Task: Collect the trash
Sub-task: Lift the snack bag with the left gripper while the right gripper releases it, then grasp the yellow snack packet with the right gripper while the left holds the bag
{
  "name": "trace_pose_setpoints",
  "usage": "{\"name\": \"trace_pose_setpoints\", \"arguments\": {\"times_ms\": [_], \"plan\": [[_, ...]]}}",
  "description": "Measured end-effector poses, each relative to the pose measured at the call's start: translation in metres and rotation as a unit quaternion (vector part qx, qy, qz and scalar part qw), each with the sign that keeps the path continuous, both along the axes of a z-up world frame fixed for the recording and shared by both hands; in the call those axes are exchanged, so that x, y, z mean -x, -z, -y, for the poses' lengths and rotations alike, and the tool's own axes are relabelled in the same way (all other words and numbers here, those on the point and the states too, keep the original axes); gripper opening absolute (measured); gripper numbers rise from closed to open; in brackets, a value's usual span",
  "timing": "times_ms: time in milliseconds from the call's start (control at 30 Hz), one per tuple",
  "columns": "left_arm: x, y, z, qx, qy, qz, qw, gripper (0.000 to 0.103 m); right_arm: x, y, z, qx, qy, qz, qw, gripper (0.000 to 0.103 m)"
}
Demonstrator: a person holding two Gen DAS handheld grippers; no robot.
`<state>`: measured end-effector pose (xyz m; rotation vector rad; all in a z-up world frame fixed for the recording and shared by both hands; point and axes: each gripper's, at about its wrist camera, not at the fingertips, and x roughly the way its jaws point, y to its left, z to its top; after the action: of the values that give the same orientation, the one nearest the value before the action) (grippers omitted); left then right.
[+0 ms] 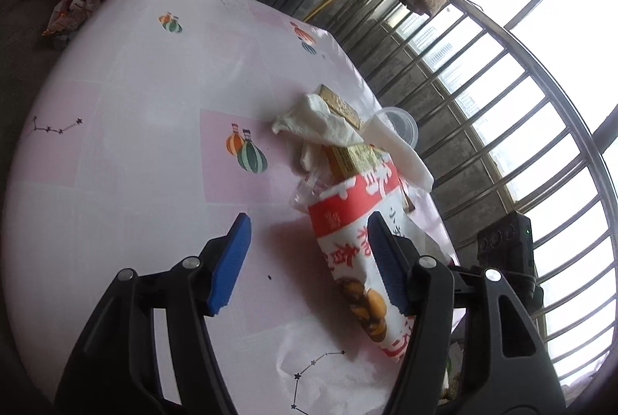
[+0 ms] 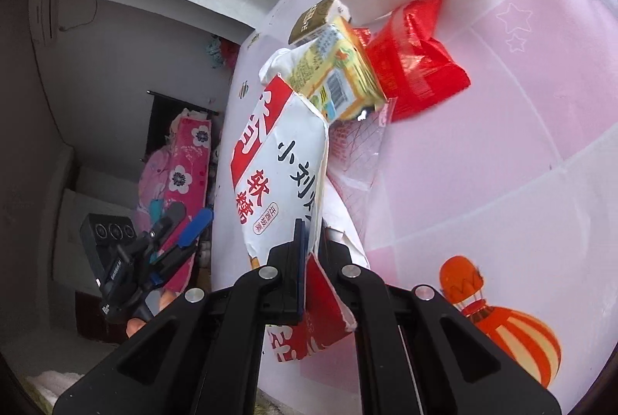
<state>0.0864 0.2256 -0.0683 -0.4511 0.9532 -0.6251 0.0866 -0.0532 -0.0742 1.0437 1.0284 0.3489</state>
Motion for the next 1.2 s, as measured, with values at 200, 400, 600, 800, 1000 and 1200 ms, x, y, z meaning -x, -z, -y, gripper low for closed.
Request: {"name": "trace_pose_setpoints", "arguments": {"times_ms": [200, 400, 600, 800, 1000, 1200], "plan": [[0.002, 0.016, 0.019, 0.044, 0.054, -0.043, 0.9967, 0.059, -0.005, 0.014, 0.006, -0.034, -0.003, -0.003, 0.999, 0.004], [0.003, 0.030, 0.033, 0.085, 0.070, -0.087, 0.9901, 0.059, -0.012, 0.023, -0.002, -0.068, -0.022, -0.002, 0.997, 0.004], [-0.002, 0.042, 0.042, 0.064, 0.035, -0.101, 0.9922, 0.046, -0.014, 0.015, -0.010, -0.045, -0.039, 0.016, 0.998, 0.004], [0.003, 0.040, 0.035, 0.070, 0.026, -0.101, 0.9920, 0.031, -0.013, 0.000, -0.017, -0.018, -0.041, 0.042, 0.998, 0.005], [0.021, 0.011, 0.026, 0.051, 0.027, -0.054, 0.9969, 0.026, -0.018, -0.011, -0.026, -0.025, -0.059, 0.060, 0.996, 0.014], [0.023, 0.001, 0.005, -0.018, -0.004, -0.020, 0.9996, 0.025, -0.013, -0.026, -0.004, 0.028, -0.035, 0.067, 0.997, 0.035]]}}
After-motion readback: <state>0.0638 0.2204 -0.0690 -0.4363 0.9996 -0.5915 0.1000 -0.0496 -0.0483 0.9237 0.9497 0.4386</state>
